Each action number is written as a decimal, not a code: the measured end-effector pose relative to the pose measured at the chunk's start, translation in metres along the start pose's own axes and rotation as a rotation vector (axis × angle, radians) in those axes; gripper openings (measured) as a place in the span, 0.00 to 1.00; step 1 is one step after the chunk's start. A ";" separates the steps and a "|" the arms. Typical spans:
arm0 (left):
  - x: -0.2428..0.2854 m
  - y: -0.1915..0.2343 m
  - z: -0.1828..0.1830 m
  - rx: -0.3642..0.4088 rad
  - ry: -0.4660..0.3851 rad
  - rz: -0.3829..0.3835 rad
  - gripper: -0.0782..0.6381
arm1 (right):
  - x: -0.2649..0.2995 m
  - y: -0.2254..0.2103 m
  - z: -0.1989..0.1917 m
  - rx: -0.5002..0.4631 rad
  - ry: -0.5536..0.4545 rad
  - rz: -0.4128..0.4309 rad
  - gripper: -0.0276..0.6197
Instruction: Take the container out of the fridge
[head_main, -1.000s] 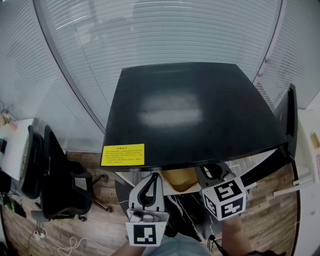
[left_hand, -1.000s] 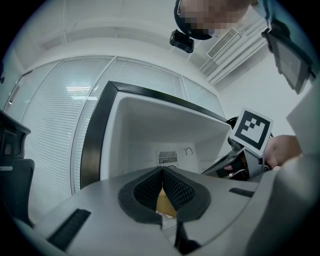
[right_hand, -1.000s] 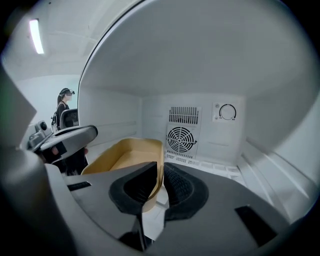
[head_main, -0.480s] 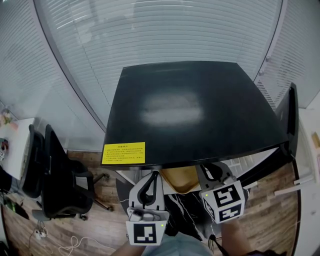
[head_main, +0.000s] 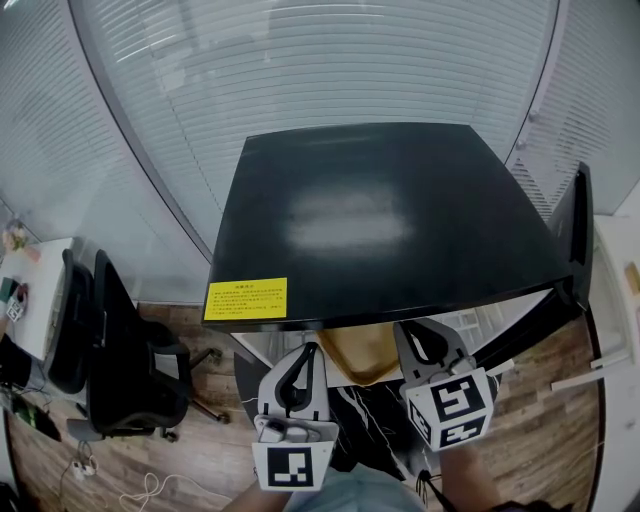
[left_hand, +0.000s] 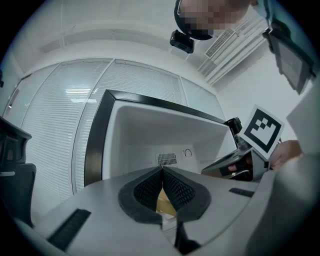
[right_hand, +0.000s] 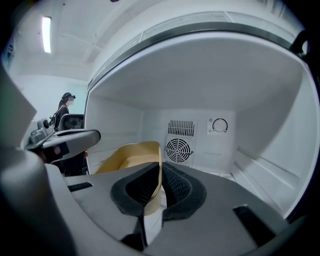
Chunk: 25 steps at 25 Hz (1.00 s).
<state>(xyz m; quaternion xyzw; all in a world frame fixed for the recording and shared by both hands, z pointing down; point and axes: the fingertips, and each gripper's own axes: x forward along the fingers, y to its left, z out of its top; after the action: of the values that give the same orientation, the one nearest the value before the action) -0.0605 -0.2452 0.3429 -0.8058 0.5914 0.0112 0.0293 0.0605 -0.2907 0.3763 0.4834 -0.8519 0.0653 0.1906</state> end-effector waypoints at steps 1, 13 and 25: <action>-0.001 -0.001 0.000 0.000 0.003 0.000 0.13 | -0.002 0.000 0.001 0.000 -0.006 -0.001 0.09; -0.018 -0.018 0.014 0.011 -0.020 0.003 0.13 | -0.031 0.006 0.010 -0.015 -0.082 -0.011 0.09; -0.046 -0.037 0.033 0.049 -0.061 0.005 0.13 | -0.074 0.018 0.018 -0.032 -0.154 -0.012 0.09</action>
<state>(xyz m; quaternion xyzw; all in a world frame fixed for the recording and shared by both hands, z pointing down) -0.0388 -0.1883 0.3133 -0.8026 0.5923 0.0216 0.0669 0.0745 -0.2279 0.3324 0.4891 -0.8620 0.0133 0.1326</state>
